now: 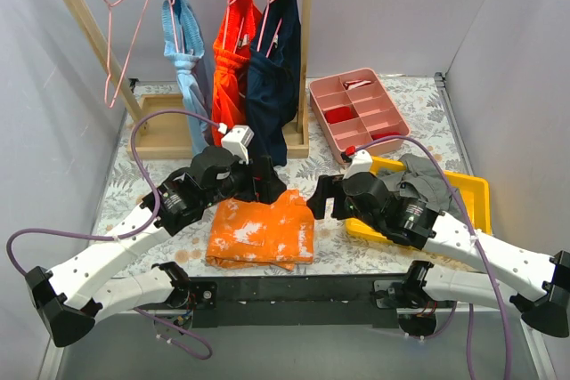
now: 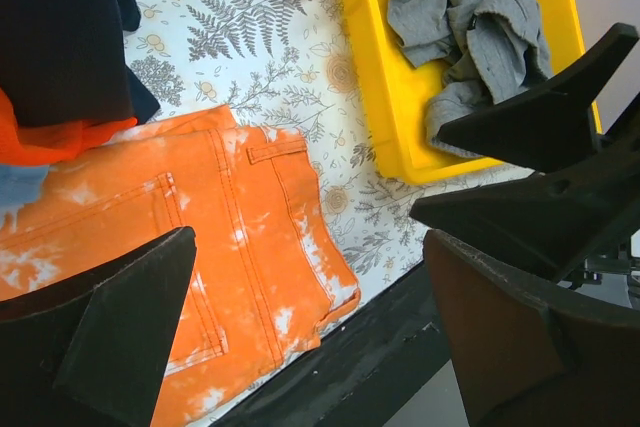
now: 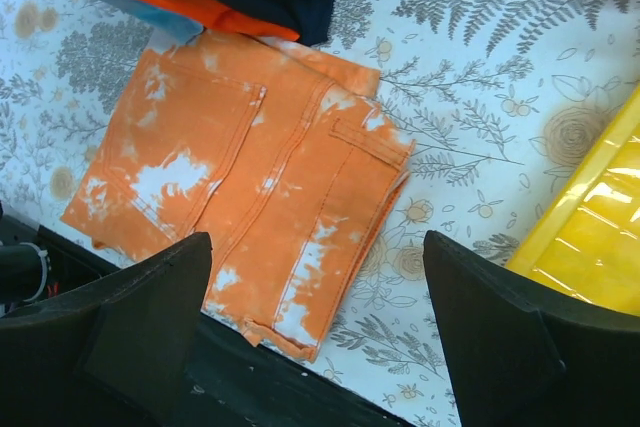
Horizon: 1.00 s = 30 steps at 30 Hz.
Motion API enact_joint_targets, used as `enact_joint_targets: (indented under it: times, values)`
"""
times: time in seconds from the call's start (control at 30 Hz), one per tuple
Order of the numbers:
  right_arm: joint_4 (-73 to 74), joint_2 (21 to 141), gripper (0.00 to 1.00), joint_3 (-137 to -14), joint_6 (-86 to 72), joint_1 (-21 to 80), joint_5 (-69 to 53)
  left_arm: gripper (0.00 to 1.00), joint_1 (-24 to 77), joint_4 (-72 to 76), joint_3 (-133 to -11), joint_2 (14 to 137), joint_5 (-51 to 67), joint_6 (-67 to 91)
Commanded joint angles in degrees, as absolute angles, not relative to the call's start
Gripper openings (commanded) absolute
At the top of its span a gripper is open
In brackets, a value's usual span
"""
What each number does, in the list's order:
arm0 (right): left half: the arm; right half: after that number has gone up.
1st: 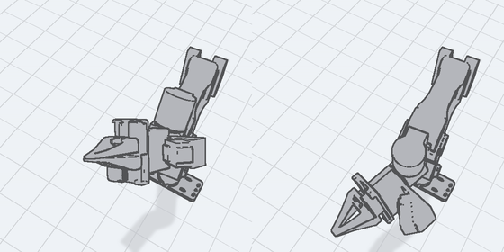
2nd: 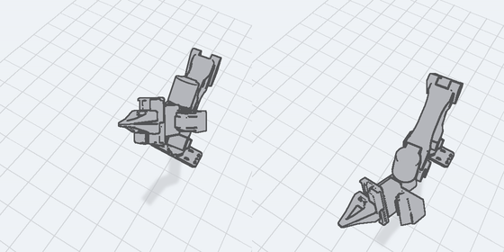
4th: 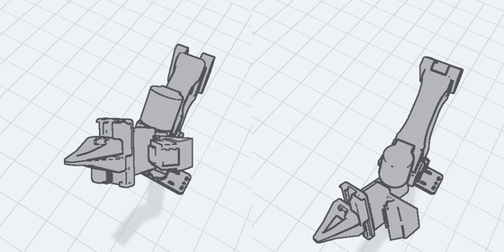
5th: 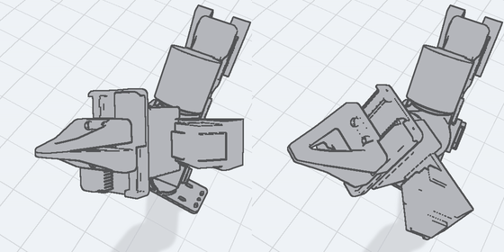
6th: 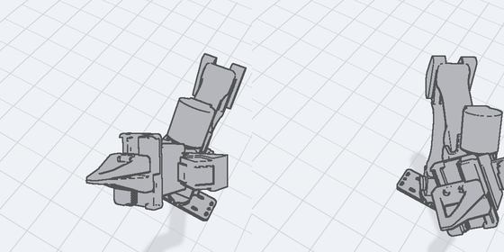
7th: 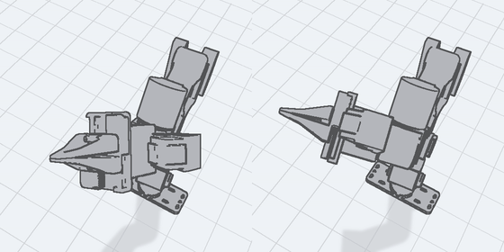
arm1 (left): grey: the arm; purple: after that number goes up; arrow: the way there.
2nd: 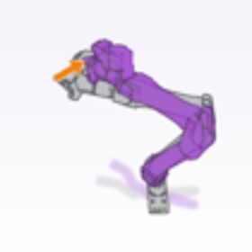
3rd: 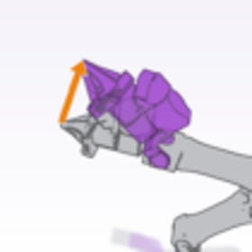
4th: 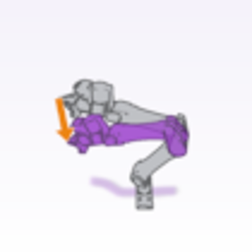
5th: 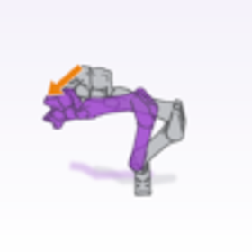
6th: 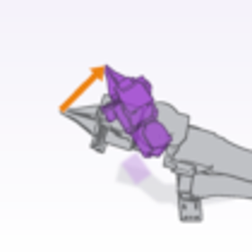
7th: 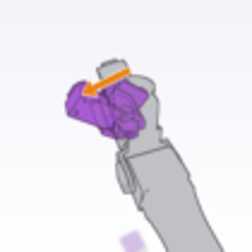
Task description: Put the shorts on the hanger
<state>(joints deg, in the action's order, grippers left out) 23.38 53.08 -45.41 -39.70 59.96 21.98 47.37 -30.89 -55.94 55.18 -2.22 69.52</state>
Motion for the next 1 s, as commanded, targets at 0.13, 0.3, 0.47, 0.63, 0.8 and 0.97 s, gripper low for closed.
enact_joint_targets:
  times: [0.13,0.3,0.47,0.63,0.8,0.97]
  values:
    - [27.77,50.27,0.95,-47.46,-37.71,59.5,27.6,0.98,47.11,-27.42,-56.07,54.58,-0.79,69.43]
    - [27.77,50.89,0.95,-47.29,-37.44,58.98,27.42,0.98,47.2,-27.25,-56.6,56.86,-0.09,68.91]
    - [31.19,52.21,0.95,-47.81,-38.84,56.34,28.65,0.98,47.72,-21.91,-53.37,60.72,1.86,74.15]
    - [32.61,51.68,0.96,-45.62,-39.03,50.29,27.17,0.98,54.91,-15.31,-50.63,69.24,-2.37,79.71]
    - [33.31,51.24,0.96,-44.38,-39.02,45.45,24.35,0.98,59.67,-7.74,-52.2,80.58,-1.42,84.37]
    - [34.36,50.36,0.96,-43.95,-38.5,41.4,23.65,0.98,63.89,-4.31,-54.23,87.27,-0.09,88.58]
